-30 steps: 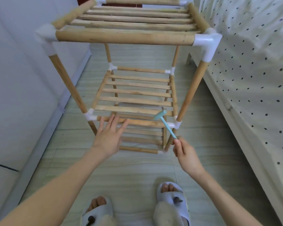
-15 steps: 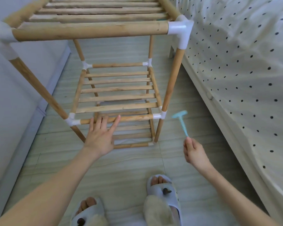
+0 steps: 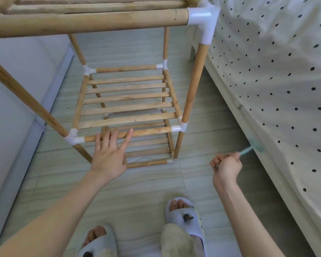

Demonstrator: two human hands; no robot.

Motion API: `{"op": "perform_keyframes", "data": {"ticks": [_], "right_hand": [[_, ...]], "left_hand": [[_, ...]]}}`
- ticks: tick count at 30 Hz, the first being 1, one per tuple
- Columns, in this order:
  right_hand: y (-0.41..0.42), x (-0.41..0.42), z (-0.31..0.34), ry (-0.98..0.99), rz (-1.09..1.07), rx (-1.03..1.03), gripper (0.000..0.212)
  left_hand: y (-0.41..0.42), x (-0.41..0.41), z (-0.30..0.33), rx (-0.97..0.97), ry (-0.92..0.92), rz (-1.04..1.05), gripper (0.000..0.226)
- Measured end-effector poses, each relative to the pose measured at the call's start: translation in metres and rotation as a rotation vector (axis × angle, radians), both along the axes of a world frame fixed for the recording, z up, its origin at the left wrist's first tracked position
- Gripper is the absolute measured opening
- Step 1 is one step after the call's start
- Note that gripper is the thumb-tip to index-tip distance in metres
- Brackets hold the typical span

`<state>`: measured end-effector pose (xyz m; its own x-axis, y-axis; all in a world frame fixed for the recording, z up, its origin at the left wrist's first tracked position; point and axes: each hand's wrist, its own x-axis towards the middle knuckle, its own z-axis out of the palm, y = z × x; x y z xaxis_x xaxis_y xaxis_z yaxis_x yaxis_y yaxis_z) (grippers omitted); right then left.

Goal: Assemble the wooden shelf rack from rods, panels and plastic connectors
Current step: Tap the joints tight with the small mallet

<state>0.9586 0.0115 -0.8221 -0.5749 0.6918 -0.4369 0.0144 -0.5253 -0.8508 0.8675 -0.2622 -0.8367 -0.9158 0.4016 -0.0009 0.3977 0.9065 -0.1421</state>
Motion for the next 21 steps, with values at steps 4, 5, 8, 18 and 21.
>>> {"op": "perform_keyframes", "data": {"ticks": [4,5,8,18,21], "right_hand": [[-0.014,0.007,-0.004,-0.071,0.477,0.015,0.035],[-0.009,0.004,-0.002,-0.065,0.431,-0.007,0.036],[0.004,-0.002,0.006,-0.014,0.098,-0.015,0.037],[-0.002,-0.002,0.001,-0.076,0.396,-0.075,0.037],[0.005,-0.006,0.0,-0.068,0.409,-0.084,0.036]], "left_hand": [[0.001,0.0,0.003,-0.015,-0.013,0.008,0.099],[0.001,-0.001,0.003,-0.017,-0.018,0.008,0.098],[0.004,0.0,0.005,-0.006,-0.03,0.016,0.097],[0.005,0.0,0.005,0.021,-0.037,0.025,0.096],[0.005,0.0,0.005,0.017,-0.043,0.023,0.096]]}}
